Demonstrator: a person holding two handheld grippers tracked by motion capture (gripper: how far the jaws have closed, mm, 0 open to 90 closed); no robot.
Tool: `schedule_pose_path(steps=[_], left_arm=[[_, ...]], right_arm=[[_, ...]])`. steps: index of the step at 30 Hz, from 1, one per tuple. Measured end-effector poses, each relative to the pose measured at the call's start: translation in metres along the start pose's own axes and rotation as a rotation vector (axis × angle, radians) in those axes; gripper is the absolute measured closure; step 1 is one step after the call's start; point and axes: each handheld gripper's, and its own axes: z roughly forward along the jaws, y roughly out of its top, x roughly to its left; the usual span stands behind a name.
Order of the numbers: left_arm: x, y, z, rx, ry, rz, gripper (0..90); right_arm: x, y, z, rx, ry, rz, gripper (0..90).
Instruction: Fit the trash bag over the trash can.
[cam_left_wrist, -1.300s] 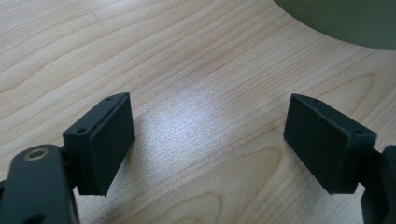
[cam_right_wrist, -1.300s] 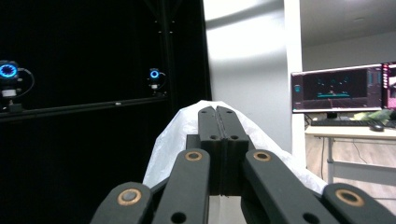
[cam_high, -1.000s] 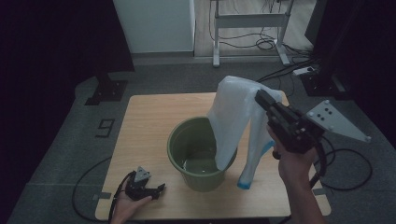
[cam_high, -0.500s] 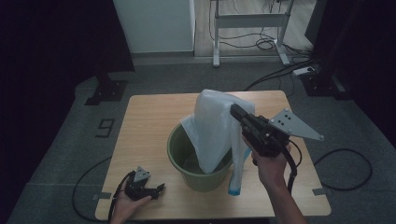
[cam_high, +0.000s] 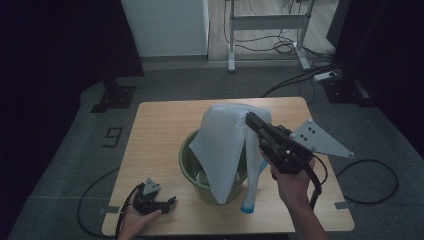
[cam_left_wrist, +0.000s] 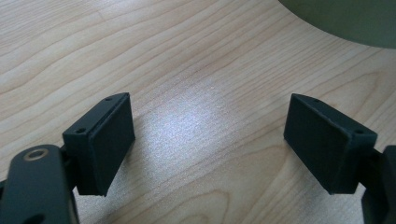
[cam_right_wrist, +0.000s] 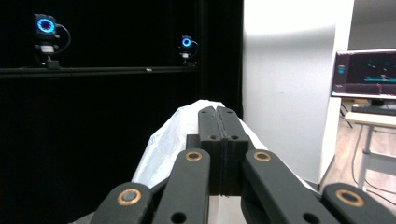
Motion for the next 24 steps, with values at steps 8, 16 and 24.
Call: schedule_pose_path(steps=[8, 16, 24], left_arm=[[0.000, 0.000, 0.000, 0.000, 0.000, 0.001, 15.7], [0.001, 0.004, -0.010, -0.031, -0.014, -0.017, 16.1], [0.000, 0.010, -0.028, -0.115, -0.050, -0.044, 16.9]], right_arm=[[-0.023, -0.031, 0.011, 0.053, -0.085, 0.033, 89.0], [-0.031, -0.040, 0.020, 0.059, -0.114, 0.049, 89.1], [-0.021, -0.057, 0.027, 0.090, -0.114, 0.024, 89.1]])
